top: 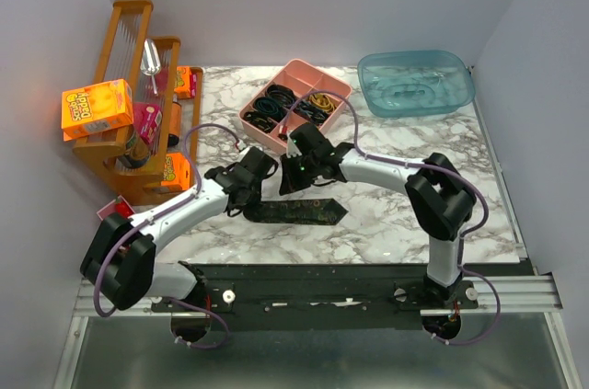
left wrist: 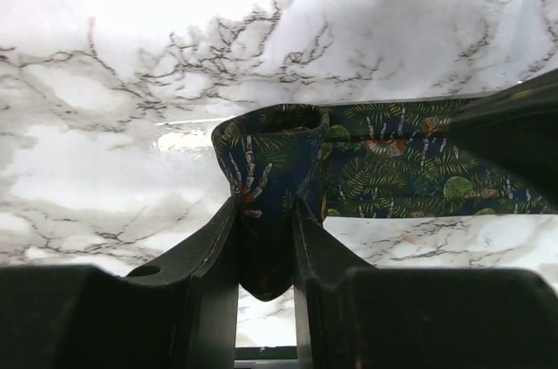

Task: Roll the ties
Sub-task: Roll the tie at the center of the board.

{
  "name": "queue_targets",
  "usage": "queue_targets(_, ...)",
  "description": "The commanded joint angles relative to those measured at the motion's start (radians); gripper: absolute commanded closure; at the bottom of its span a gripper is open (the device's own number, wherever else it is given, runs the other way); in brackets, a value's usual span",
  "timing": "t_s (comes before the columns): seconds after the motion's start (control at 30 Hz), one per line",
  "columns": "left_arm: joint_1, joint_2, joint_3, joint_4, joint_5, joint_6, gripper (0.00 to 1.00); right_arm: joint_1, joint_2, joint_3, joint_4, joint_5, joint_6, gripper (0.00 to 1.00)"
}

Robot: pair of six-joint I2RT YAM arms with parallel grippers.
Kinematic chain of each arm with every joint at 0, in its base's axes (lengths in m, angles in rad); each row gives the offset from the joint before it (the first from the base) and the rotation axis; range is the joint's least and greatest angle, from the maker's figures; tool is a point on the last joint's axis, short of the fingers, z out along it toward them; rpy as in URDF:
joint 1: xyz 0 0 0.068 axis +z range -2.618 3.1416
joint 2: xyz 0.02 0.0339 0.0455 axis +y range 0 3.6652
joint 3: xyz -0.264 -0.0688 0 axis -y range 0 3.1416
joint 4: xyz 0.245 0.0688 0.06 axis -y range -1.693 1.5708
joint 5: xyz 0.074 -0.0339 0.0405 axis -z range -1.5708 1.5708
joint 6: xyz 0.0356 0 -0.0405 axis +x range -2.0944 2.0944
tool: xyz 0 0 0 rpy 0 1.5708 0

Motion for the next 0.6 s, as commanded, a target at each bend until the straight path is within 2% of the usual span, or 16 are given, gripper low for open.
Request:
queue_targets(0.0, -0.021, 0.021, 0.036, -0.078, -0.113, -0.016, 0.77, -0.044, -0.07, -0.049, -0.021, 0.046, -0.023, 0.98)
queue_targets(0.3, -0.099, 0.09, 0.105, -0.187, -0.237, -0.048, 0.77, -0.157, -0.158, -0.157, -0.02, 0.08, -0.032, 0.98)
queue_targets(0.57, -0.193, 0.179, 0.136, -0.23, -0.289, -0.1, 0.77, -0.202, -0.207, -0.19, -0.021, 0.094, -0.042, 0.98)
